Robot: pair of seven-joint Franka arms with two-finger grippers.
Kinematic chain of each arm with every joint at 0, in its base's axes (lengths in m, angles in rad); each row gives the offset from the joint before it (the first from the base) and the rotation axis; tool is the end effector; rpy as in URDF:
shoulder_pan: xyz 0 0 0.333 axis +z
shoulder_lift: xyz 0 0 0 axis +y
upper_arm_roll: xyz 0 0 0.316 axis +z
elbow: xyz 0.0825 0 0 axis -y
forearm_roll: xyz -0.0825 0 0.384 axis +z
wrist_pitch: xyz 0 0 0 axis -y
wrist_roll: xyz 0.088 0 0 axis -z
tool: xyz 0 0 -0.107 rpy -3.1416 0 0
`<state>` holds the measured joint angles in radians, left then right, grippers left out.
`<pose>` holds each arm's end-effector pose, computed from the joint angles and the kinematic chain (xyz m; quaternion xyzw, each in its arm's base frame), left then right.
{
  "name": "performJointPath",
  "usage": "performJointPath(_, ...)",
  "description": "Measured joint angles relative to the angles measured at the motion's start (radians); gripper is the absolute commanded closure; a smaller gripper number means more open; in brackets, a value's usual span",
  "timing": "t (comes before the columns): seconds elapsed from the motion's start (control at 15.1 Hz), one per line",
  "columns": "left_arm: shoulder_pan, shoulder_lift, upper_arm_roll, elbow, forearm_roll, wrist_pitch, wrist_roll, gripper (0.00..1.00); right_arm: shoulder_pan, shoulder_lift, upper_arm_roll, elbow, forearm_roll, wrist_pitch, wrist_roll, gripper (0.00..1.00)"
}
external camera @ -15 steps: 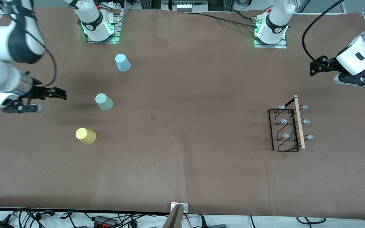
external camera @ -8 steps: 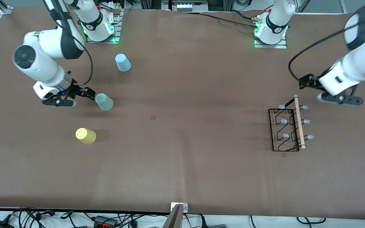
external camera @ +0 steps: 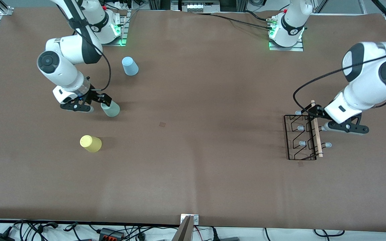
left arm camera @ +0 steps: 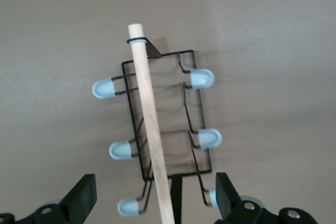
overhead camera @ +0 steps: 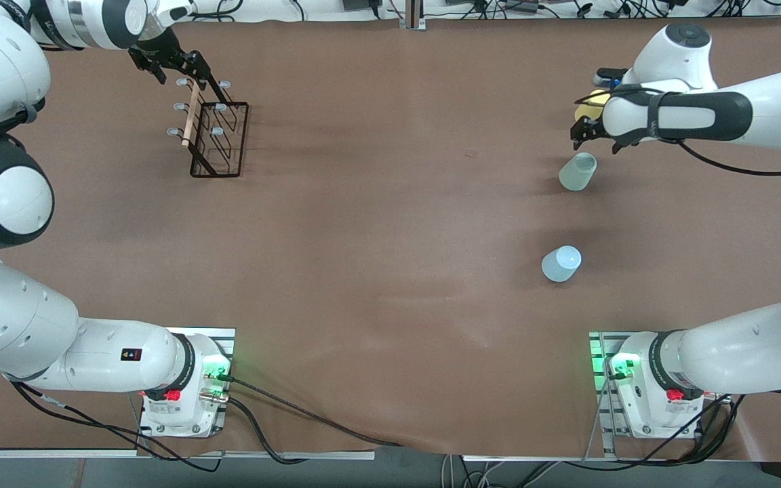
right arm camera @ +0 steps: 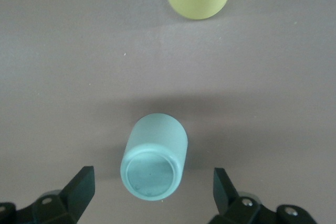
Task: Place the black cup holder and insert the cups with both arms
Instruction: 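Lift the holder with the left gripper while the right gripper grasps the cup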
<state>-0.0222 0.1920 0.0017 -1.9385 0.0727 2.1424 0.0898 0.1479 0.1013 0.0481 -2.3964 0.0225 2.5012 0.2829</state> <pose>0.5998 -0.0093 0.3876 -0.9967 0.0745 -0.0049 0.0310 0.4894 0.0972 0.2748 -0.9986 0.0526 0.0004 0.0093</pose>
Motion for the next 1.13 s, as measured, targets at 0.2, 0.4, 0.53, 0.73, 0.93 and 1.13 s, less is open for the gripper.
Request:
performJointPath(0.2,0.019,0.041,0.000,-0.052,0.004,0.130,0.000,0.37,0.013,0.039,0.000,-0.021,0.000,0.068,0.010,0.00)
performJointPath(0.4,0.020,0.050,-0.002,-0.104,0.004,0.193,0.002,0.64,0.013,0.068,0.000,-0.024,0.000,0.093,0.011,0.00)
performJointPath(0.53,0.019,0.050,-0.005,-0.107,0.004,0.195,0.002,0.83,0.013,0.073,0.000,-0.024,0.000,0.095,0.011,0.00)
performJointPath(0.73,0.019,0.049,-0.007,-0.107,0.004,0.195,0.002,0.98,0.016,0.084,0.000,-0.028,0.000,0.104,0.011,0.00)
performJointPath(0.93,0.019,0.045,-0.007,-0.105,0.006,0.182,0.000,0.99,0.022,0.098,0.000,-0.032,0.000,0.112,0.011,0.05)
performJointPath(1.13,0.015,0.034,-0.016,-0.063,0.006,0.100,0.000,0.99,0.024,0.100,0.000,-0.032,0.000,0.113,0.011,0.32)
